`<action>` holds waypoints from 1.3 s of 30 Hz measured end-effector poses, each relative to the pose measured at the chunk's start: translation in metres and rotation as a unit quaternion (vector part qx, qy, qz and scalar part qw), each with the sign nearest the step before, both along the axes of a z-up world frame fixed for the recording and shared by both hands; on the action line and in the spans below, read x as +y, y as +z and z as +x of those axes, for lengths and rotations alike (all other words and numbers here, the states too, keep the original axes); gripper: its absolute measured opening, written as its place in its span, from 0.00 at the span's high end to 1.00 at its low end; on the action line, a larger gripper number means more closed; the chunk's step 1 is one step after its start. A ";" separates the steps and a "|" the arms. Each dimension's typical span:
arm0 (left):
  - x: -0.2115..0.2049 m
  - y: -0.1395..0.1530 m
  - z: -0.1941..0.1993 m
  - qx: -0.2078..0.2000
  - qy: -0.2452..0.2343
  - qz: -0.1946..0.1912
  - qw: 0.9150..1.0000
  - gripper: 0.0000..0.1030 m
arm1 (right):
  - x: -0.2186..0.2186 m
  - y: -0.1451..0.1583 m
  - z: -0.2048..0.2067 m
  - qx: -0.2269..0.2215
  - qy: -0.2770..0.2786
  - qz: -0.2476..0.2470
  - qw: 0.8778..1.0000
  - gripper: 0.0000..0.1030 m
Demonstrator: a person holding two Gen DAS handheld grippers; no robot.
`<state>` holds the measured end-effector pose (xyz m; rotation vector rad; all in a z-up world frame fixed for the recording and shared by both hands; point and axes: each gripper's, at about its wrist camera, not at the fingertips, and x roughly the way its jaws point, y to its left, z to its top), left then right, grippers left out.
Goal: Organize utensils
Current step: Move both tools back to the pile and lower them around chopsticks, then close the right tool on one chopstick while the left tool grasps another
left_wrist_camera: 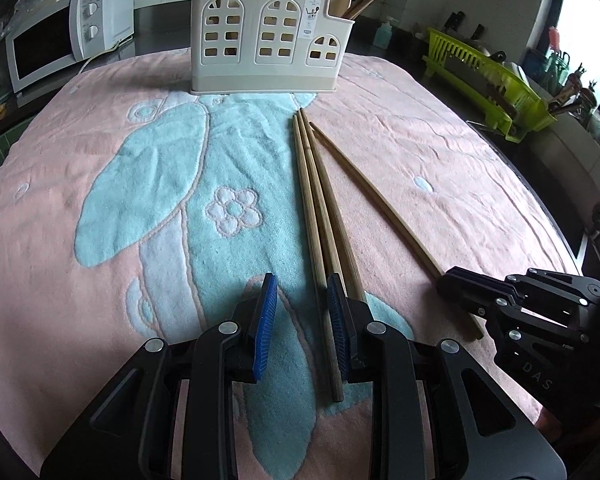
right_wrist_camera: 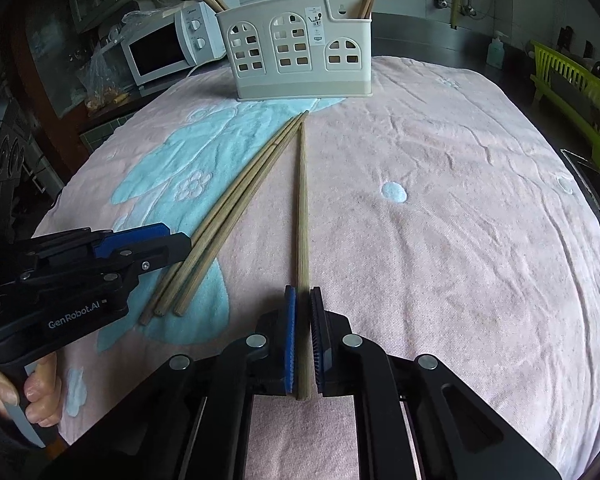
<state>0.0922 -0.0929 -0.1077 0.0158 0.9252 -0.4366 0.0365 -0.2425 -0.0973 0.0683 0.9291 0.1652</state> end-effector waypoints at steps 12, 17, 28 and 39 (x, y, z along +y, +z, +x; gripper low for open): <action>-0.017 0.000 -0.005 -0.013 0.002 0.036 0.999 0.84 | -0.003 -0.002 -0.003 -0.005 -0.003 0.000 1.000 0.92; -0.019 -0.002 -0.007 -0.024 -0.001 0.049 0.999 0.84 | -0.003 -0.002 -0.003 -0.005 -0.003 0.003 1.000 0.92; -0.021 -0.002 -0.007 -0.029 0.018 0.060 0.998 0.90 | -0.002 -0.003 -0.007 -0.015 -0.006 0.002 1.000 0.92; -0.013 0.008 -0.006 -0.029 0.023 0.053 0.998 0.95 | -0.008 0.008 -0.009 -0.026 -0.007 0.000 1.000 0.93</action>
